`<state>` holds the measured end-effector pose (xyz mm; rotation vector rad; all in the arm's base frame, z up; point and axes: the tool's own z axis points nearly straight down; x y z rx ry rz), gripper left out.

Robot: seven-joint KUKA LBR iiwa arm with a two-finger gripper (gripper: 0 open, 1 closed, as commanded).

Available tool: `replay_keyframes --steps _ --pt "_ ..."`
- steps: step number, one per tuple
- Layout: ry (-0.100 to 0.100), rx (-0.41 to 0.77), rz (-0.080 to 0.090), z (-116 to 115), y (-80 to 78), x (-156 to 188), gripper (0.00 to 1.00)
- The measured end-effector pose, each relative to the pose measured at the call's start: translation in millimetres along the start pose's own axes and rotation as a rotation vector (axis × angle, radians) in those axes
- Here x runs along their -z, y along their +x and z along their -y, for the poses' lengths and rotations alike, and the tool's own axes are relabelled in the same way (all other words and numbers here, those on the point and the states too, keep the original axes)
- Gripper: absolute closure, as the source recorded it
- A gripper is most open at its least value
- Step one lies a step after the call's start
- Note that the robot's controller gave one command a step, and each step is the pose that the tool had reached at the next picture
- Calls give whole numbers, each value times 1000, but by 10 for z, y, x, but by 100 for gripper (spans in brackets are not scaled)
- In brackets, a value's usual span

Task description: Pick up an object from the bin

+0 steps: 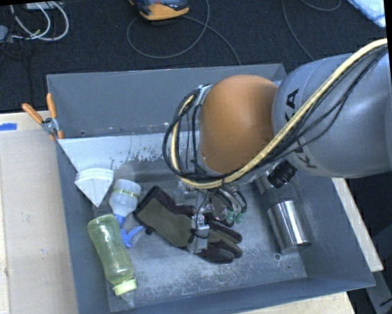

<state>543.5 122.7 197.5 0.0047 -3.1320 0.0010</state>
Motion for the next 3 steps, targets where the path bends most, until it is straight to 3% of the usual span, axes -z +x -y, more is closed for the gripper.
replay_keyframes --steps 1,2,3 --pt "-1 -3 8 7 -16 45 0" --pt "-3 -21 9 354 -116 -457 0" --pt "0 79 7 507 -27 -1007 0"
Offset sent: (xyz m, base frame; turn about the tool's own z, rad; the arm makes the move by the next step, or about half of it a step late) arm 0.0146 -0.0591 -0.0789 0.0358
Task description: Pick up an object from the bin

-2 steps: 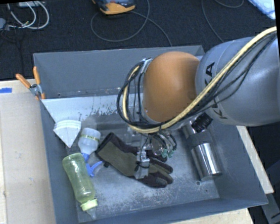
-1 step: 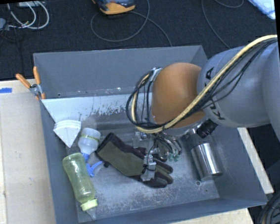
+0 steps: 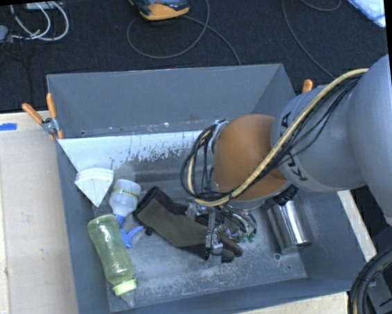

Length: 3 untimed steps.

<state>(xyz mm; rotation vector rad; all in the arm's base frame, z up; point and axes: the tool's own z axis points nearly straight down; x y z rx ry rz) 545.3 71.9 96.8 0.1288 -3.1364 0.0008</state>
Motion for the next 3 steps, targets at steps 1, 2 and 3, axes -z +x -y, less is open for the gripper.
replay_keyframes --steps 1,2,3 --pt "-3 -142 1 232 -214 -143 100" --pt "-3 -143 1 233 -214 -143 100" --pt "-3 -147 -7 226 -197 341 100"
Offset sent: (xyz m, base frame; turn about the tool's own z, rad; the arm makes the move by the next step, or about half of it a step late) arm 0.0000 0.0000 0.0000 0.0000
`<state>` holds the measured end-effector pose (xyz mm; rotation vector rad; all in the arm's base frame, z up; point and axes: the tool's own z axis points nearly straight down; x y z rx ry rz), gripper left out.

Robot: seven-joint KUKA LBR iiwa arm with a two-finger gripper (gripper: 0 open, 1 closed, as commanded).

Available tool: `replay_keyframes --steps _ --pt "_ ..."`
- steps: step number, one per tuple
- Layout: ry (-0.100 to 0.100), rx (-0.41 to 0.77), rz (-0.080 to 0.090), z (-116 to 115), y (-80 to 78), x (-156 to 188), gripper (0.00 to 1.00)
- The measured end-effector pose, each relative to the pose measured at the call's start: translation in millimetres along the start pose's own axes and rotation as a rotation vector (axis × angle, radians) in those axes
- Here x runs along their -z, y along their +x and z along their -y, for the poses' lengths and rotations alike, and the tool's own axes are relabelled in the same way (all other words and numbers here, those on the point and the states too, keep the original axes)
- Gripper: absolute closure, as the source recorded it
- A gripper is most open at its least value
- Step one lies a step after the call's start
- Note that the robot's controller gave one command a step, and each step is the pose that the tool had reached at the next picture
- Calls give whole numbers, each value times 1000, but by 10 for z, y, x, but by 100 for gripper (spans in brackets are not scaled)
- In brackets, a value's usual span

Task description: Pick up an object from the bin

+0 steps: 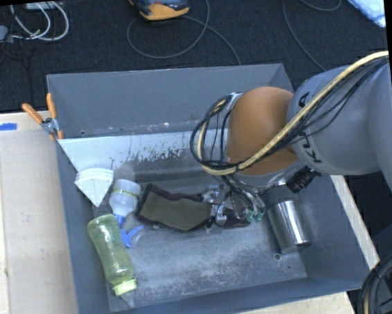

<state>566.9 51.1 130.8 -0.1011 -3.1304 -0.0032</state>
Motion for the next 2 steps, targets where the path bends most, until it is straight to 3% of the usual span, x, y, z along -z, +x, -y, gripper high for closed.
replay_keyframes --steps 1,2 --pt "-1 0 7 -8 -176 481 100" --pt "0 -25 -2 40 -161 1020 100"
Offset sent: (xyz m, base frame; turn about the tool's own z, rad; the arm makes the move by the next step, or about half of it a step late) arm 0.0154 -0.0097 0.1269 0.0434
